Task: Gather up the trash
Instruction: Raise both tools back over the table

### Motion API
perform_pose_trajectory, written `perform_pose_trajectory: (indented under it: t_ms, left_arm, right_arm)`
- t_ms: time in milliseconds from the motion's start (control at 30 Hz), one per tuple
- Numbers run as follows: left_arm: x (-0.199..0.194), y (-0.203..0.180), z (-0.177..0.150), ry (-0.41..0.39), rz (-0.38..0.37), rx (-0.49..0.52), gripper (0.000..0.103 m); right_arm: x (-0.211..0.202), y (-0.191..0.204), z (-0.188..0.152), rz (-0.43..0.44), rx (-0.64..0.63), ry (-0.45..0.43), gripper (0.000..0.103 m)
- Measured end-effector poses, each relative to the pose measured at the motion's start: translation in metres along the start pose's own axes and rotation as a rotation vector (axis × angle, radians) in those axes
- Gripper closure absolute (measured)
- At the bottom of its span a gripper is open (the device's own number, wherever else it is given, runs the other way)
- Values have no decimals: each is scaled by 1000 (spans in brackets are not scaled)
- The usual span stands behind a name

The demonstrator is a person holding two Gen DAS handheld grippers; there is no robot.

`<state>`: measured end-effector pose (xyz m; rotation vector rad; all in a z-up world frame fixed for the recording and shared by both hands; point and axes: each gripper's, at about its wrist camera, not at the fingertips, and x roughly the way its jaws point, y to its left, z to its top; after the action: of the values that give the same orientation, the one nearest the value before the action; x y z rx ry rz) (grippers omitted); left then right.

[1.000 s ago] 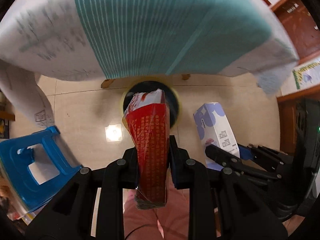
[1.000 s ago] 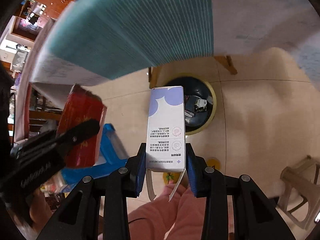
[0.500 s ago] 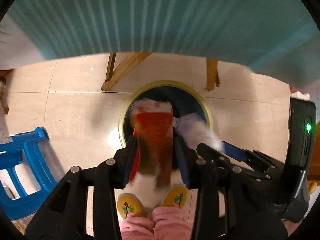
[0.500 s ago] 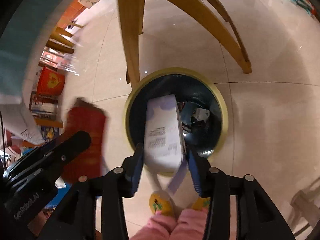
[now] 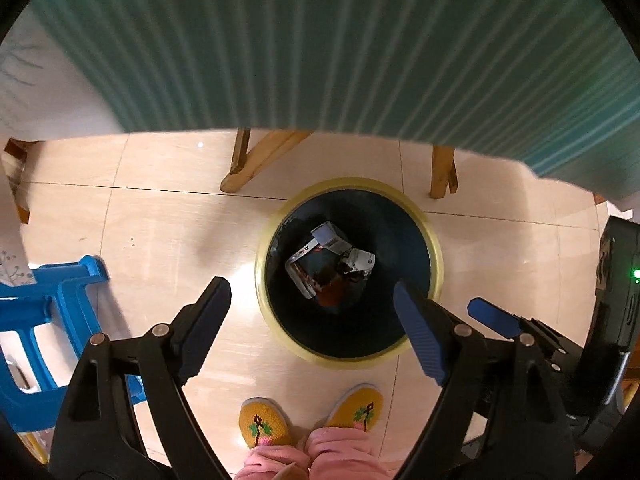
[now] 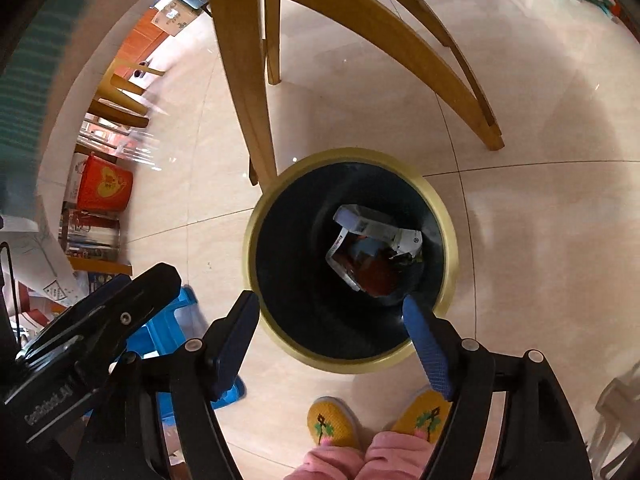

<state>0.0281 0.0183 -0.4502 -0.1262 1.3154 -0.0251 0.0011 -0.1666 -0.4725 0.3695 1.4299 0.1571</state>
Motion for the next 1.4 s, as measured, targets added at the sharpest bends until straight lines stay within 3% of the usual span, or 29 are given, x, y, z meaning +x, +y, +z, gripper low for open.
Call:
perform_pose_trajectory:
  t_ms: [333, 600, 1000, 1200, 1400]
  left_arm:
    - [-54, 15, -15, 60, -10, -28, 22]
    - [-145, 40, -30, 89, -14, -42, 22]
    - [-331, 46, -3, -105, -62, 64, 22]
    - [-404, 37, 21, -232, -117, 113, 22]
    - [-461, 30, 49, -379, -123, 165, 22]
  right_arm:
    - [-51, 15, -20, -32, -3, 34, 27]
    - [-131, 50, -38, -20, 7, 3, 28]
    - [-306, 141, -33, 17, -78, -143, 28]
    - [-395, 177, -28, 35, -109, -272, 27]
    - [-451, 197, -22, 49, -110, -385, 27]
